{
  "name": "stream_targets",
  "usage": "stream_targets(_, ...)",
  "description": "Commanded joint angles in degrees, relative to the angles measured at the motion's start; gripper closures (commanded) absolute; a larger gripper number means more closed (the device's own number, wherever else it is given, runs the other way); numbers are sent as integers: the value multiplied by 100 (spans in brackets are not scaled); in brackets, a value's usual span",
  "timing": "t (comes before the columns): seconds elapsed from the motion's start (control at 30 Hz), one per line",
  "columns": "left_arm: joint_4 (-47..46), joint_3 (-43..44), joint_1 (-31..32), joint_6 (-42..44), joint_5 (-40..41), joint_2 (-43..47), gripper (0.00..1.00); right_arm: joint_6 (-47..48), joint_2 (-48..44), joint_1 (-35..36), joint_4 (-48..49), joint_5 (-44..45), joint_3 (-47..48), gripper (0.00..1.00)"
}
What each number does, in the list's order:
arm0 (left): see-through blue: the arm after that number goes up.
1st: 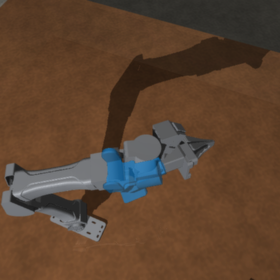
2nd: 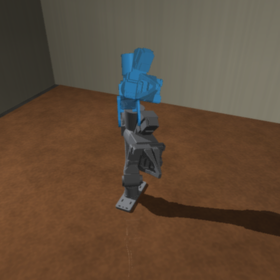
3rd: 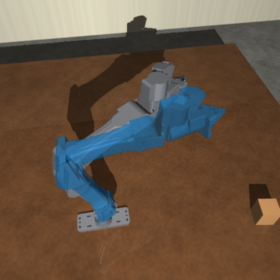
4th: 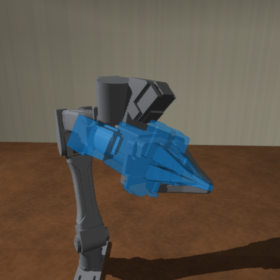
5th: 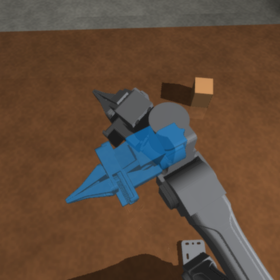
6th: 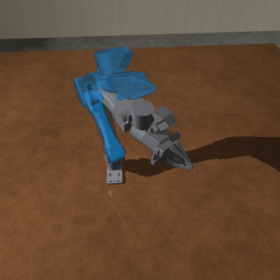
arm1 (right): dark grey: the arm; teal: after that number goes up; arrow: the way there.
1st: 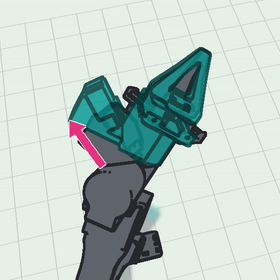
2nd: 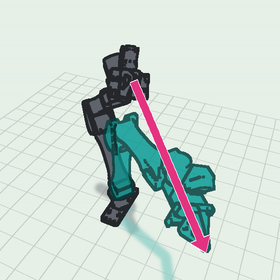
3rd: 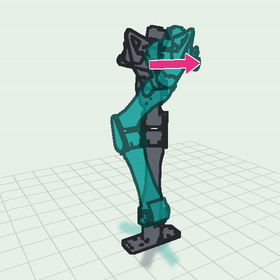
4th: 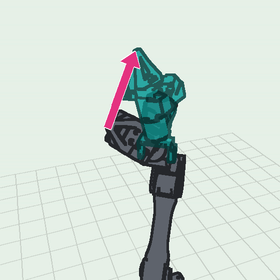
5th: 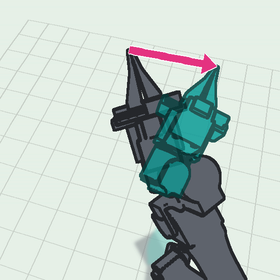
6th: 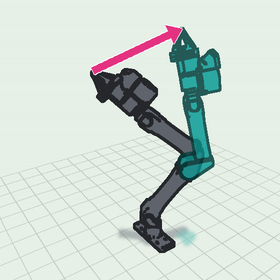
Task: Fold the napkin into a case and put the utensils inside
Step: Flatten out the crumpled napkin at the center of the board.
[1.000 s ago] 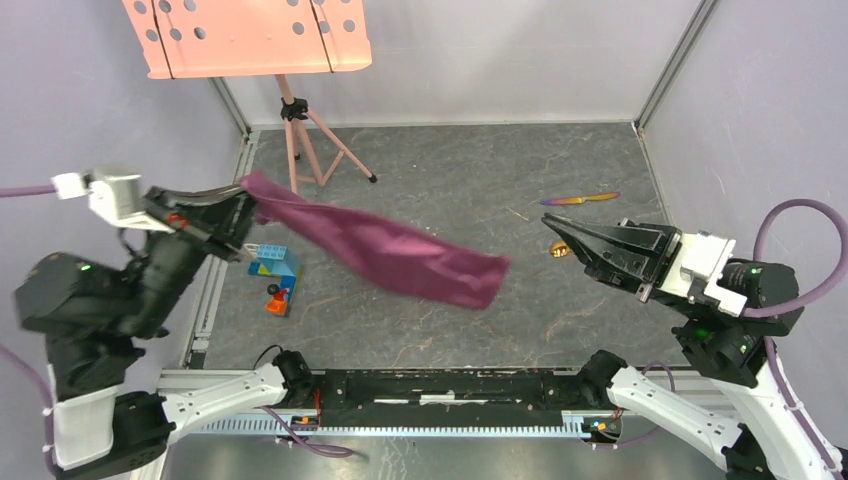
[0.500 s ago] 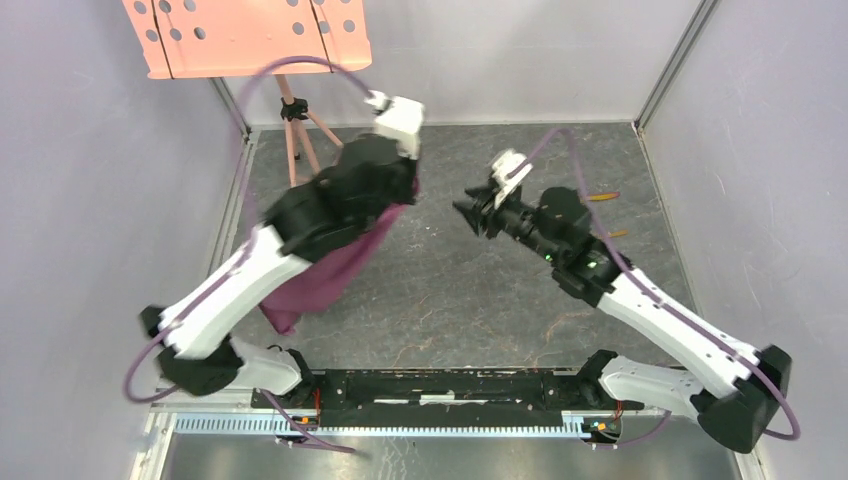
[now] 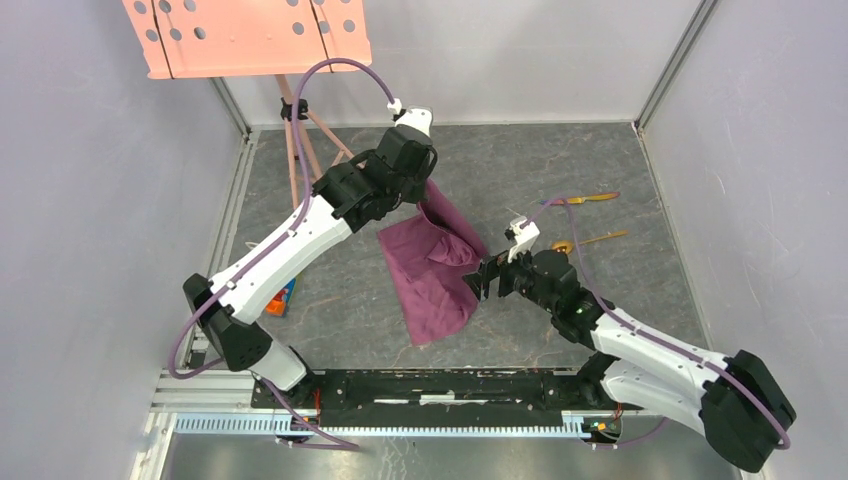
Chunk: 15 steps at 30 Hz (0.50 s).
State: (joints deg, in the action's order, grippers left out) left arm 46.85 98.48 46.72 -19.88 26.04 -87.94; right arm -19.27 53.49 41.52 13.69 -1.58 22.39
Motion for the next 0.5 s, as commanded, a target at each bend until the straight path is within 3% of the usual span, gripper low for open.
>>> stream_targets(0.0,-227,-88,-179,-478,-608,-131,98,-557,437,-30,925,-160,-94,2)
stream_targets(0.13,-224,-18,-276,-499,-968,-190,98,-978,617,-36,1391,-195,-91,6)
stream_targets(0.23,-225,-19,-285,-574,-1093,-232,98,-1032,821,-80,1954,-265,-275,29)
stream_targets(0.33,-357,-162,-286,-613,-1191,-127,98,-942,1058,-241,2280,-389,-414,33)
stream_targets(0.4,-337,-151,-299,-610,-1223,-72,98,-883,1240,-401,2532,-650,-444,41)
stream_targets(0.47,-270,-101,-304,-629,-1243,-15,98,-702,1391,-460,2760,-961,-410,41)
